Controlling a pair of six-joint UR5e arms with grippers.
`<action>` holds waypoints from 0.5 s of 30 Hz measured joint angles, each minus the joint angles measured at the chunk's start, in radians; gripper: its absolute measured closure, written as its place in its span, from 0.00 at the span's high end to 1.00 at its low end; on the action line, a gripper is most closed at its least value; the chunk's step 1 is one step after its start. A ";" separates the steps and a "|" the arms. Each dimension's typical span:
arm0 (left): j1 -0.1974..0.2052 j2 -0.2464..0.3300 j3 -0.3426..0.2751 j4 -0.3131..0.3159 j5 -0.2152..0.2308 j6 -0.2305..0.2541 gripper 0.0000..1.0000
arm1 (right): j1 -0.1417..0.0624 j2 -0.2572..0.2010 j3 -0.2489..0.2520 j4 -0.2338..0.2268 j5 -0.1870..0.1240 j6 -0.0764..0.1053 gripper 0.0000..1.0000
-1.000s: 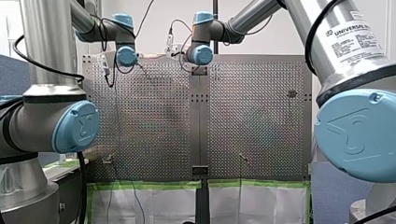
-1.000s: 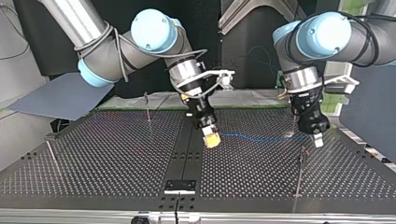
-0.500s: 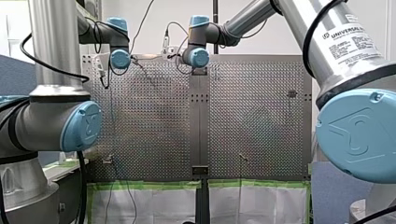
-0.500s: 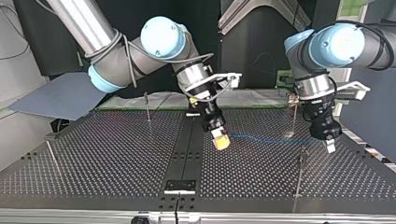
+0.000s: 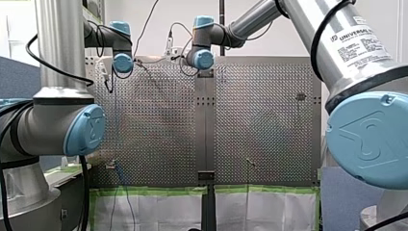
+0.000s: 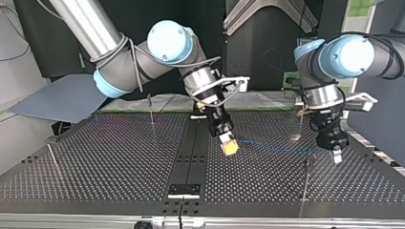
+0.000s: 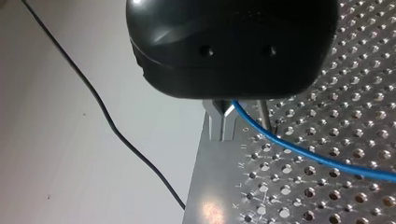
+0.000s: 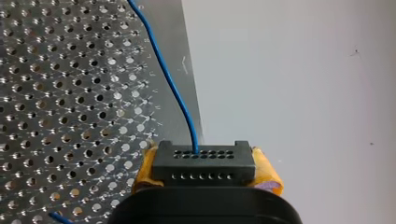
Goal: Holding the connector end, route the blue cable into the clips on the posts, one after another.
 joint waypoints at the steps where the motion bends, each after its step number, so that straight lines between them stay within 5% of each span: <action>1: 0.001 -0.001 0.001 0.002 0.001 -0.004 0.00 | 0.001 0.000 0.000 0.001 0.000 0.000 0.00; 15: 0.033 -0.011 0.020 0.024 0.067 -0.082 0.00 | 0.003 0.019 -0.022 0.015 0.001 0.000 0.00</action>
